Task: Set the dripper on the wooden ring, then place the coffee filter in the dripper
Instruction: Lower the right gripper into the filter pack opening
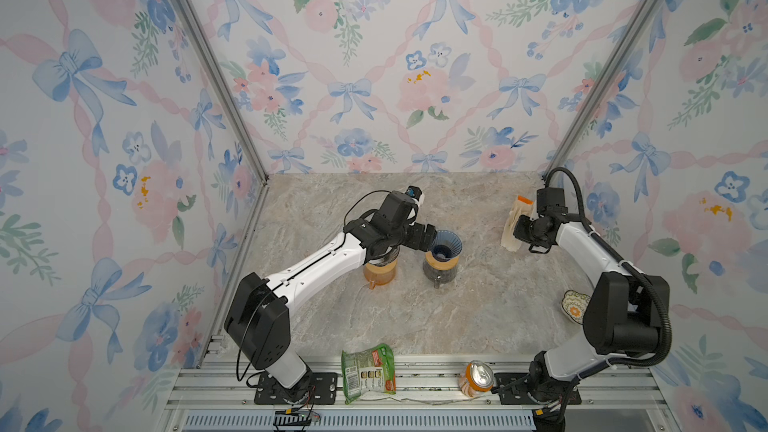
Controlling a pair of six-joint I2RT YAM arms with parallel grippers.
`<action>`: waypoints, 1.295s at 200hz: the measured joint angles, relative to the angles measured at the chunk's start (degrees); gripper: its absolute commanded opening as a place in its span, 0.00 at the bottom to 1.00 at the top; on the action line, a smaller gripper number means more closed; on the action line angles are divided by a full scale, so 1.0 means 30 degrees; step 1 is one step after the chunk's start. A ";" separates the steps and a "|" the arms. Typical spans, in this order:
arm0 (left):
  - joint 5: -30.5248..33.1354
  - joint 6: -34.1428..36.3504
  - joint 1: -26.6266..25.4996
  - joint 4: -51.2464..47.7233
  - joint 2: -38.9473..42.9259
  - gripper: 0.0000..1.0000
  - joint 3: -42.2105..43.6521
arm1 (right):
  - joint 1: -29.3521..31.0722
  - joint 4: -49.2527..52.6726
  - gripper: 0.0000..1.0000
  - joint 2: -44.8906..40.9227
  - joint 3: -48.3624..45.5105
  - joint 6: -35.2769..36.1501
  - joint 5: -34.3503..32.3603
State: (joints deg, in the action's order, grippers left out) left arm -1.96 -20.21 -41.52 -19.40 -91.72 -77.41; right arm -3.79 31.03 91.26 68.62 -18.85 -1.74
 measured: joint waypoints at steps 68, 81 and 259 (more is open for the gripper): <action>-0.0138 0.0000 0.0000 0.0007 -0.0197 0.96 -0.0168 | 0.0197 0.0503 0.22 0.0984 0.1195 0.0131 0.0364; -0.0138 0.0000 0.0000 0.0000 -0.0204 0.96 -0.0168 | 0.0197 0.0459 0.22 0.1523 0.1348 0.0138 0.0364; -0.0357 0.0000 0.0124 0.0000 -0.0532 0.97 -0.0386 | 0.1158 0.0452 0.20 0.2929 0.2535 0.0131 -0.0138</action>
State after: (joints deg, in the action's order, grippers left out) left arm -3.03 -20.21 -41.15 -19.40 -93.32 -78.56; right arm -0.32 32.38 100.05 76.23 -18.46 -2.15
